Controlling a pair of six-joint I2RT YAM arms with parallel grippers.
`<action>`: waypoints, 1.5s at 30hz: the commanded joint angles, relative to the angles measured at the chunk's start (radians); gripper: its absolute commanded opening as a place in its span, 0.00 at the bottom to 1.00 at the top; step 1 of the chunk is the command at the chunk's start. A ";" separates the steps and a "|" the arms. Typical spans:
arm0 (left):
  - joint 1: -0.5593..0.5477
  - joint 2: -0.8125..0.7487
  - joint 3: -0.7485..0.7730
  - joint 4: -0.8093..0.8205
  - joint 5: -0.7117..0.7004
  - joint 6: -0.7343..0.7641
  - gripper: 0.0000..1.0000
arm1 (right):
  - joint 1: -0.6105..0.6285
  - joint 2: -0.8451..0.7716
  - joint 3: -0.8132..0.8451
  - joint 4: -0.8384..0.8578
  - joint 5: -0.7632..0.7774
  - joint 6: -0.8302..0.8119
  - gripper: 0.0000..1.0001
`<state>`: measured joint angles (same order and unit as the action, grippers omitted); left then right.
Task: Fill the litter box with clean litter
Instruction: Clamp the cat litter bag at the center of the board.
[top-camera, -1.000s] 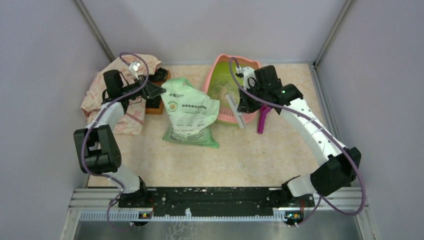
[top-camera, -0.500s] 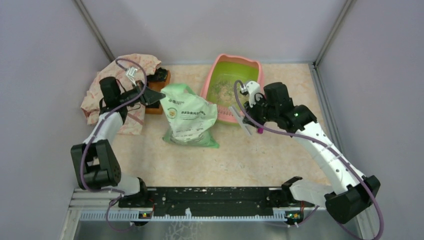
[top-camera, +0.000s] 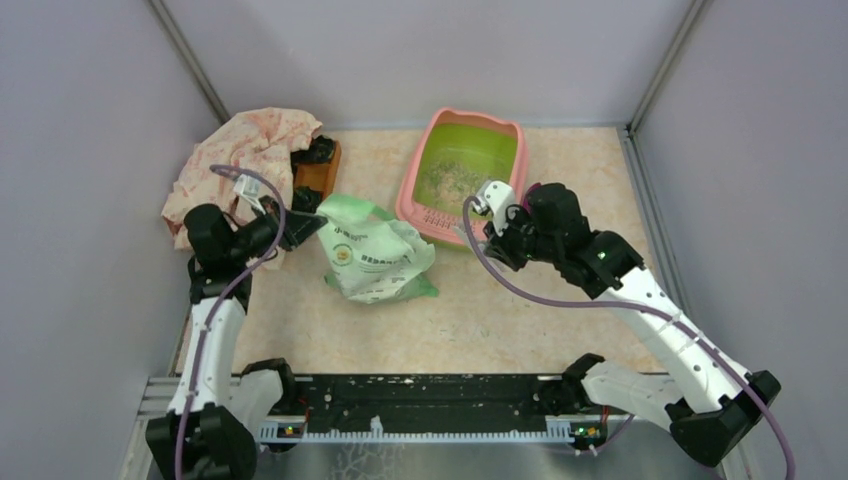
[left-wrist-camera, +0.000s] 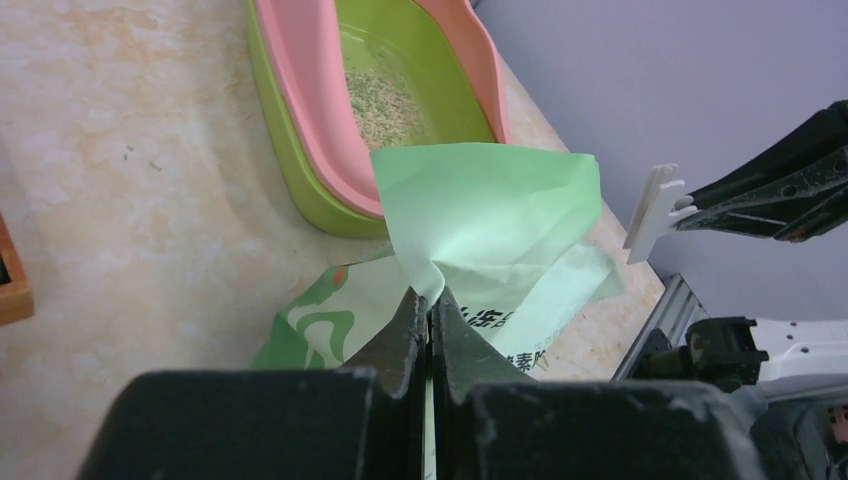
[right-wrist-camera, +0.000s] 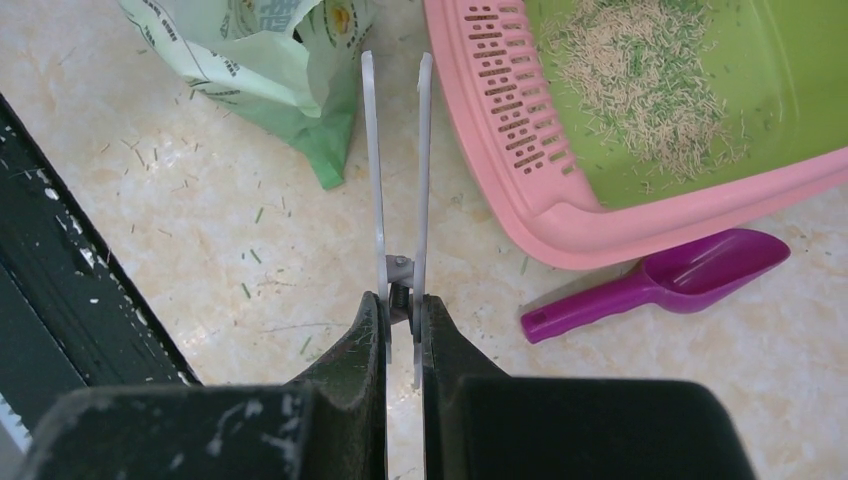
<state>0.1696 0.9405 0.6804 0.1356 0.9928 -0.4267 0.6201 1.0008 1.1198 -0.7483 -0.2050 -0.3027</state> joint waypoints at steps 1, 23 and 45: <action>-0.003 -0.152 -0.022 -0.063 -0.158 -0.068 0.01 | 0.030 -0.013 0.010 0.029 0.020 -0.025 0.00; 0.026 -0.325 -0.046 -0.316 -0.494 -0.095 0.07 | 0.260 -0.020 -0.083 -0.040 0.200 -0.127 0.00; 0.089 -0.410 -0.130 -0.392 -0.465 -0.096 0.10 | 0.277 0.200 0.166 -0.116 0.200 -0.229 0.00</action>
<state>0.2386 0.5484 0.5709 -0.2413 0.5262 -0.5274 0.8825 1.1736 1.2179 -0.8574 -0.0124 -0.5049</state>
